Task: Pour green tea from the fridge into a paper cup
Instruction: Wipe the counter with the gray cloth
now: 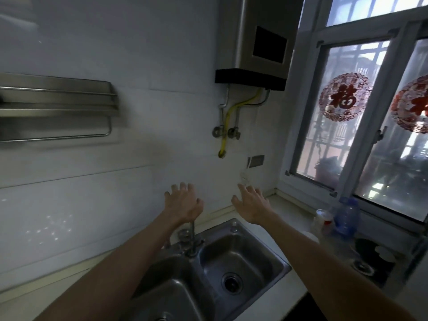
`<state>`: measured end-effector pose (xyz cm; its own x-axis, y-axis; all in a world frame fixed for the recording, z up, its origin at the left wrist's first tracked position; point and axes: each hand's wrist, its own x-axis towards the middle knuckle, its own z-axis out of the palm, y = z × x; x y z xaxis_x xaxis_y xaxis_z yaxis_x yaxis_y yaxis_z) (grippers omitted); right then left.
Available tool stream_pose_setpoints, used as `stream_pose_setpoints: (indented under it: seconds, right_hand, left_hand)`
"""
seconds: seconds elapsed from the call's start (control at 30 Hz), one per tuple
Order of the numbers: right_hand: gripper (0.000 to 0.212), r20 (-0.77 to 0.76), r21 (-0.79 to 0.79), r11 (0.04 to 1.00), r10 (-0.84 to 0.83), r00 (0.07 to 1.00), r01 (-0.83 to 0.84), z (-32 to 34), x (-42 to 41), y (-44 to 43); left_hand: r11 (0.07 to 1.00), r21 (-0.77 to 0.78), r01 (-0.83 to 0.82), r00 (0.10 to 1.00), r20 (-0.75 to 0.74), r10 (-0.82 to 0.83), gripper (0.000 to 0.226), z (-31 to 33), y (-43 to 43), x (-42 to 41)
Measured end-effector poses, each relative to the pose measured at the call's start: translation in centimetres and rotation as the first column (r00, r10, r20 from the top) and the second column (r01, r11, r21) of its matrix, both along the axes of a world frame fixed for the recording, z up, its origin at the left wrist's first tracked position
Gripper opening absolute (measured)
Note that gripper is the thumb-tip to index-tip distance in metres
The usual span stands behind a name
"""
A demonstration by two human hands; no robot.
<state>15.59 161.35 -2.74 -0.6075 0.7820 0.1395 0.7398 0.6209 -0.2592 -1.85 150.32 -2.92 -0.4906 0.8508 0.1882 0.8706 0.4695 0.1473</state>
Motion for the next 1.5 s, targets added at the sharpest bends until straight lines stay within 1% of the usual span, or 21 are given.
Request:
stream_pose_setpoints:
  seconds: [0.2, 0.3, 0.43, 0.5, 0.7, 0.8, 0.93, 1.13, 1.23, 1.37, 1.5]
  right_hand:
    - [0.056, -0.014, -0.053, 0.994, 0.091, 0.996, -0.091, -0.8, -6.7, -7.6]
    - [0.054, -0.020, -0.069, 0.989, 0.130, 0.991, -0.131, -1.6, -9.9, -11.8]
    - [0.056, -0.006, -0.077, 0.967, 0.244, 0.970, -0.243, -2.4, -13.7, -18.3]
    - [0.056, 0.002, -0.084, 0.949, 0.307, 0.952, -0.305, -2.8, -15.7, -21.5]
    - [0.055, -0.020, -0.083, 0.907, 0.413, 0.910, -0.414, -3.1, -20.8, -28.7]
    - [0.059, -0.009, -0.069, 0.885, 0.460, 0.888, -0.460, -3.2, -22.8, -31.3]
    - [0.058, 0.017, -0.046, 0.848, 0.529, 0.848, -0.528, -3.0, -25.2, -34.2]
    - [0.054, -0.027, -0.050, 0.786, 0.615, 0.788, -0.616, -2.8, -27.9, -38.7]
    - [0.054, -0.027, -0.038, 0.740, 0.671, 0.741, -0.672, -2.9, -28.4, -40.8]
    - [0.054, -0.017, -0.023, 0.679, 0.733, 0.680, -0.734, -3.2, -28.2, -42.4]
    - [0.057, 0.007, -0.060, 0.633, 0.773, 0.634, -0.772, -4.5, -27.3, -43.3]
  left_hand:
    - [0.996, 0.011, -0.093, 0.996, -0.010, 0.093, 0.054, 0.0, -9.2, -5.0]
    - [0.991, 0.002, -0.132, 0.991, -0.017, 0.132, 0.059, 0.1, -14.4, -7.0]
    - [0.979, -0.013, -0.202, 0.979, -0.034, 0.202, 0.061, -0.2, -22.1, -10.0]
    - [0.966, -0.033, -0.257, 0.966, -0.042, 0.256, 0.061, -0.7, -25.6, -11.7]
    - [0.916, -0.060, -0.397, 0.917, -0.068, 0.393, 0.059, -1.3, -34.3, -15.2]
    - [0.891, -0.075, -0.448, 0.894, -0.064, 0.444, 0.059, -0.9, -37.8, -15.7]
    - [0.850, -0.072, -0.522, 0.853, -0.083, 0.516, 0.053, -0.6, -42.5, -15.5]
    - [0.749, -0.095, -0.656, 0.755, -0.101, 0.648, 0.052, -0.6, -47.4, -15.3]
    - [0.722, -0.098, -0.684, 0.729, -0.084, 0.679, 0.052, -1.0, -48.0, -14.6]
    - [0.691, -0.062, -0.721, 0.693, -0.072, 0.717, 0.052, -1.8, -48.6, -13.3]
    - [0.639, -0.051, -0.767, 0.641, -0.038, 0.766, 0.052, -2.7, -49.5, -11.7]
